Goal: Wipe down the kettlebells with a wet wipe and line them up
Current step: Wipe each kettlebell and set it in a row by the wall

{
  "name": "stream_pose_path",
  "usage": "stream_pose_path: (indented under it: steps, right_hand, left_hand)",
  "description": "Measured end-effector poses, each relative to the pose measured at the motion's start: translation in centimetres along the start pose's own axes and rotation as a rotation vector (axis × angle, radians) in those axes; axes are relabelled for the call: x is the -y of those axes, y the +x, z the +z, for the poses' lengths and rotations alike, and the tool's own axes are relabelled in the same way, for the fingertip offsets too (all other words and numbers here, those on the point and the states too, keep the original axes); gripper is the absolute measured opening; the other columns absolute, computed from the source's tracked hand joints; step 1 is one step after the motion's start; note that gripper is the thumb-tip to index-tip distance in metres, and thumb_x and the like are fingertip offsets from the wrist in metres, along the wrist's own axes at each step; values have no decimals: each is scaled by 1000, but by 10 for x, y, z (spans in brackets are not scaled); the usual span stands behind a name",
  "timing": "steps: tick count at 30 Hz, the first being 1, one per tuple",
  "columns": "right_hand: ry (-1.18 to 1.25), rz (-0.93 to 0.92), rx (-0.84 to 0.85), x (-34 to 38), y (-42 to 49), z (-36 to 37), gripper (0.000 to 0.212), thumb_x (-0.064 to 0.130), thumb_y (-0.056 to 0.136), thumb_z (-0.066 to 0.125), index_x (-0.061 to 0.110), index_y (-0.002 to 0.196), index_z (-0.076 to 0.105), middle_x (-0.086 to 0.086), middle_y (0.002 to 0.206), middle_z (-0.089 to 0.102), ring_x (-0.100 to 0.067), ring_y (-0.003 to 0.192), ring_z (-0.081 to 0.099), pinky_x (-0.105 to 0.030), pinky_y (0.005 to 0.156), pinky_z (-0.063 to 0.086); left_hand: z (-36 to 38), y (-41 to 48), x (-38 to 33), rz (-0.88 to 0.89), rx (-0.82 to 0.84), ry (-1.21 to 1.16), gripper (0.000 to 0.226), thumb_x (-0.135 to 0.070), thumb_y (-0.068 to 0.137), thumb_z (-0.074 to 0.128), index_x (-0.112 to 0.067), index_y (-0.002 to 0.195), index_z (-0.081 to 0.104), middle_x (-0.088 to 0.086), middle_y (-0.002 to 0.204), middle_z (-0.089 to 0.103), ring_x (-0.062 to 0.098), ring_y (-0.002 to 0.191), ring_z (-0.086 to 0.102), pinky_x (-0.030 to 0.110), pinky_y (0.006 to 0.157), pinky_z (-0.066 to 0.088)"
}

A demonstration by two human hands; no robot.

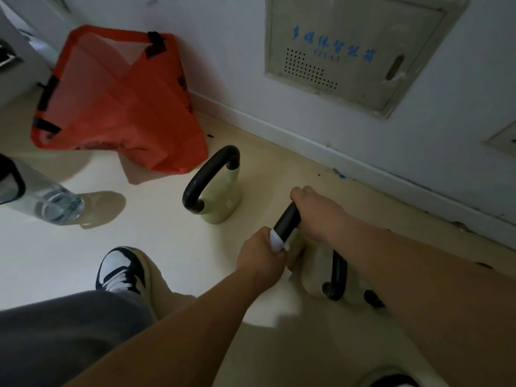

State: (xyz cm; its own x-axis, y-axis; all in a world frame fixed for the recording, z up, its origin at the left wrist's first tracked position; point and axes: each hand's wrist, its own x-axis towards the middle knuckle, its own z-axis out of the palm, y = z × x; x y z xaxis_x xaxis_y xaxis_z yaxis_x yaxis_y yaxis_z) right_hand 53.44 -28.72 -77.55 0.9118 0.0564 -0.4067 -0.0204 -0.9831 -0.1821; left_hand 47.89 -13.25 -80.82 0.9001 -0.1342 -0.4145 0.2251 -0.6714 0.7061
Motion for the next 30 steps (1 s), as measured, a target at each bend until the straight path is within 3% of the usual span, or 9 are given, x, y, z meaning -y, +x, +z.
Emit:
stream_pose_path:
  steps: [4,7,11,15,18,22,24,27,30]
  right_hand:
    - [-49,5,-1,40,-40,25,38,6,94,58,13,127,40,-12,119,45,-29,83,53,-42,70,47]
    - [-40,71,47,64,-76,46,37,8,95,58,12,128,40,-13,122,47,-33,95,59,-41,71,42]
    - [-98,62,25,85,-124,67,34,13,98,57,12,128,40,-11,119,50,-32,100,62,-39,68,42]
    - [-169,83,57,89,-166,90,30,19,98,60,16,122,42,-7,112,55,-30,94,65,-36,63,40]
    - [-181,70,32,98,-167,95,27,18,97,58,17,119,43,-6,110,55,-30,94,66,-35,62,40]
    - [140,170,128,102,-143,88,23,15,93,58,17,108,40,-4,102,47,-28,91,56,-37,73,46]
    - [255,198,147,104,-128,85,21,17,90,58,17,103,41,-5,100,50,-27,86,55,-37,71,47]
    - [417,251,118,110,-108,80,15,18,86,55,18,98,46,-6,95,55,-27,82,58,-35,65,45]
    - [616,344,73,115,-93,79,10,10,84,49,16,91,47,-7,89,56,-23,71,53,-32,59,41]
  left_hand:
    - [-18,-41,34,-23,36,35,20,-22,88,64,-23,108,58,-3,90,64,17,81,64,31,72,55]
    - [-29,-78,55,-15,80,126,17,-21,87,63,-22,103,57,-1,92,66,22,85,66,33,77,57]
    - [-32,-126,75,32,103,158,19,-18,88,61,-16,107,57,6,100,67,28,93,65,30,73,48]
    - [-34,-157,89,40,206,251,14,-21,89,58,-21,101,52,0,95,61,24,85,60,29,70,43]
    - [-38,-165,98,33,204,196,13,-22,86,59,-21,98,53,1,93,64,25,83,64,33,71,54]
    - [-62,-134,103,108,197,206,25,-25,85,66,-23,106,53,2,97,65,26,88,63,39,78,55]
    - [-77,-119,104,156,196,214,35,-28,86,70,-25,114,50,2,99,66,25,87,63,42,78,56]
    - [-93,-111,116,86,13,121,44,-46,86,73,-26,114,46,-2,96,65,19,82,63,38,71,57]
    - [-101,-109,136,-92,-159,-124,38,-58,99,46,-22,107,54,3,97,68,20,87,63,35,76,51]
